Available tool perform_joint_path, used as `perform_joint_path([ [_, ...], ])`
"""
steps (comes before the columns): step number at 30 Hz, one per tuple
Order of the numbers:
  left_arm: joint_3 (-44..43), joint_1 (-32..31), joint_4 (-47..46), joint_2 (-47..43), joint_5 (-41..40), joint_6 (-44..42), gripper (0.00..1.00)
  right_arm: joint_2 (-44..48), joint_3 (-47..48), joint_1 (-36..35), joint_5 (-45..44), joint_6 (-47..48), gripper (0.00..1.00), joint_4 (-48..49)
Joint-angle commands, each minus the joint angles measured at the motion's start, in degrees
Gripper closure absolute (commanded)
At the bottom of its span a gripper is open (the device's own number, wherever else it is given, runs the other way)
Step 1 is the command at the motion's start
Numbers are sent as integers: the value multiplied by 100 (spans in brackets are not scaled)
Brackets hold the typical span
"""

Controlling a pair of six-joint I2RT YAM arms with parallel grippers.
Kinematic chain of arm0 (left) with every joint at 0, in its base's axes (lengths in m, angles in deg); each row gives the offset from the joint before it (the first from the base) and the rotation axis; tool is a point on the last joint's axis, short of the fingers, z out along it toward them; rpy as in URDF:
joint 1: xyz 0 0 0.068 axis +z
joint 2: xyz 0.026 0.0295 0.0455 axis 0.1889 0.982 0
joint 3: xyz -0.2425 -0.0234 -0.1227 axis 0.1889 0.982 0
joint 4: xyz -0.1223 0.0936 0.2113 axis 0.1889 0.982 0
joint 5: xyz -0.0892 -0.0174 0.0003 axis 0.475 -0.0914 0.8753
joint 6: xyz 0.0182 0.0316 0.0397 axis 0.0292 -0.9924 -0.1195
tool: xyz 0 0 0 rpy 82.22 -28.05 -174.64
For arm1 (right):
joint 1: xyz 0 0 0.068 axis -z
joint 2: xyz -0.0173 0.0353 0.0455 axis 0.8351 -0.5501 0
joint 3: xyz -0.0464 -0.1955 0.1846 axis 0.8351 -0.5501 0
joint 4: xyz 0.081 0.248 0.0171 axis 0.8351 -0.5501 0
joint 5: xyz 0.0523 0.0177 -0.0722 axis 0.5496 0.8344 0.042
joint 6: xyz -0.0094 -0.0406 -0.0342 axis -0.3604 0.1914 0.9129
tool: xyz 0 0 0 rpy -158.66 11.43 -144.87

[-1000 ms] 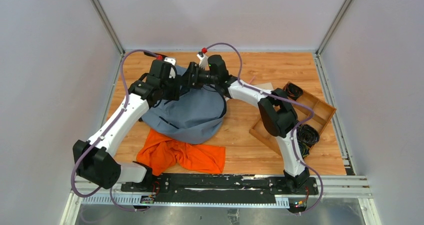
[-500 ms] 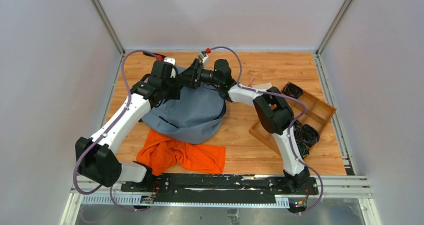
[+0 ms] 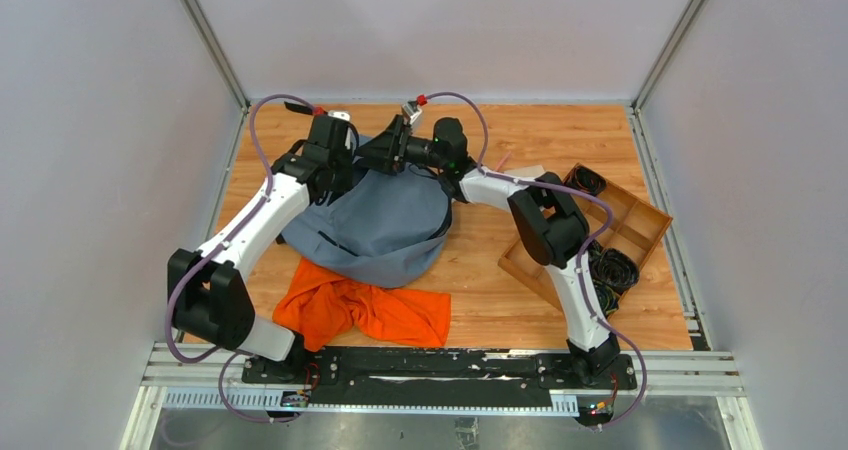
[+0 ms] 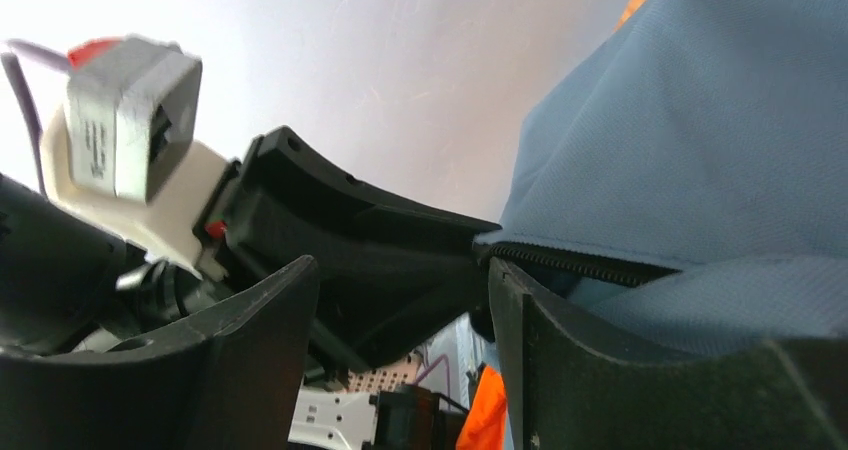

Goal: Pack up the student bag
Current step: Pick up the stationery from the center of the board.

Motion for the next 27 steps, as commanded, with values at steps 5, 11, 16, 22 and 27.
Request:
perform_joint_path([
  [5,-231,115,-13,-150,-547,192,100,600,-697,15,495,334,34,38],
  [11,-323,386,68,-222,-479,457,100,1899,-1337,302,465,2135,42,-2482],
  [16,-322,549,34,-340,-272,491,100,3196,-1332,596,-2243,4637,32,-6135],
  [22,-348,663,106,-524,-260,545,100,3368,-1939,1385,-4393,4012,27,-7127],
  [27,-237,726,162,-661,-370,711,100,2756,-1373,1578,-4222,3851,29,-7677],
])
